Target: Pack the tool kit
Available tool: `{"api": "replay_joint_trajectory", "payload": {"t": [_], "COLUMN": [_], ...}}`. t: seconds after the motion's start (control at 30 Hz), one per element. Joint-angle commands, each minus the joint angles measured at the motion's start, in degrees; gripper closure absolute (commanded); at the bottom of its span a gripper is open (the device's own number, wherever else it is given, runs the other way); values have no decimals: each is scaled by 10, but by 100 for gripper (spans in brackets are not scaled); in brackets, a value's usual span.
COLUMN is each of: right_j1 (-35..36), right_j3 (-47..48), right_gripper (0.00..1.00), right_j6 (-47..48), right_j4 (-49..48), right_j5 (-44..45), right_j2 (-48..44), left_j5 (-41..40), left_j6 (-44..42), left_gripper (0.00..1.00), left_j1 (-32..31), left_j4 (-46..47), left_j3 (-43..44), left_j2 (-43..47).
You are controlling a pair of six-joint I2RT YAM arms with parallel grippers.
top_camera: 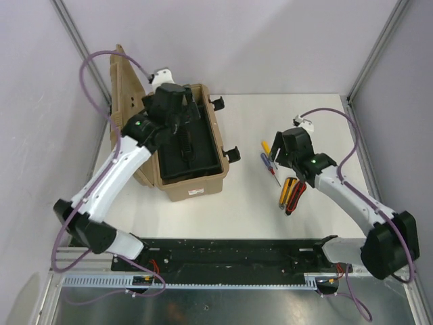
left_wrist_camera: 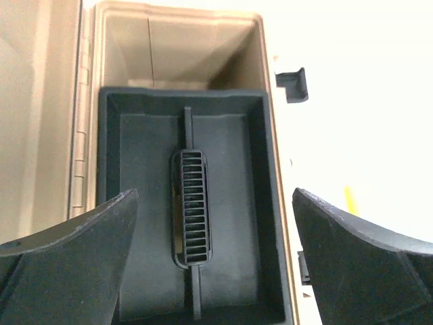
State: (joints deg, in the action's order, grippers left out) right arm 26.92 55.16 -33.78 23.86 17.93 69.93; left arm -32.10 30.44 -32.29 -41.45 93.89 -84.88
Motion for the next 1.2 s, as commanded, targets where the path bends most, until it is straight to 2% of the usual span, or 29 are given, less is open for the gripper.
{"api": "replay_joint_trajectory", "payload": {"t": [0.0,0.23,0.4,0.77,0.87,0.93,0.97,1.0,1.03,1.1,1.17], "right_j1": [-17,-27,-27,-27,-28,-28,-27,-27,-27,-27,-23], "right_j3": [-1,9,29,78,101,111,113,114,116,120,122], "right_gripper": [26,31,39,50,58,67,73,85,93,98,100], "right_j6": [112,158,165,167,168,165,162,156,150,137,128], "right_j4": [-30,-68,-81,-109,-99,-90,-87,-83,-76,-66,-65], "right_j5": [-37,-93,-101,-95,-89,-85,-81,-76,-74,-77,-92], "right_j2": [75,182,255,351,378,388,391,392,391,379,353], "left_j5": [6,1,59,113,119,120,120,120,120,121,121], "left_j6": [-66,-141,-199,-234,-236,-238,-239,-240,-241,-245,-249], "left_gripper": [1,1,1,1,0,1,0,0,1,1,1], "left_j1": [-2,-1,0,0,0,0,0,0,0,0,-1], "left_j4": [12,22,31,55,61,64,66,67,69,71,73], "left_j3": [37,36,24,-10,-13,-15,-15,-15,-15,-14,-13], "left_j2": [70,177,244,335,344,350,352,354,355,359,361]}}
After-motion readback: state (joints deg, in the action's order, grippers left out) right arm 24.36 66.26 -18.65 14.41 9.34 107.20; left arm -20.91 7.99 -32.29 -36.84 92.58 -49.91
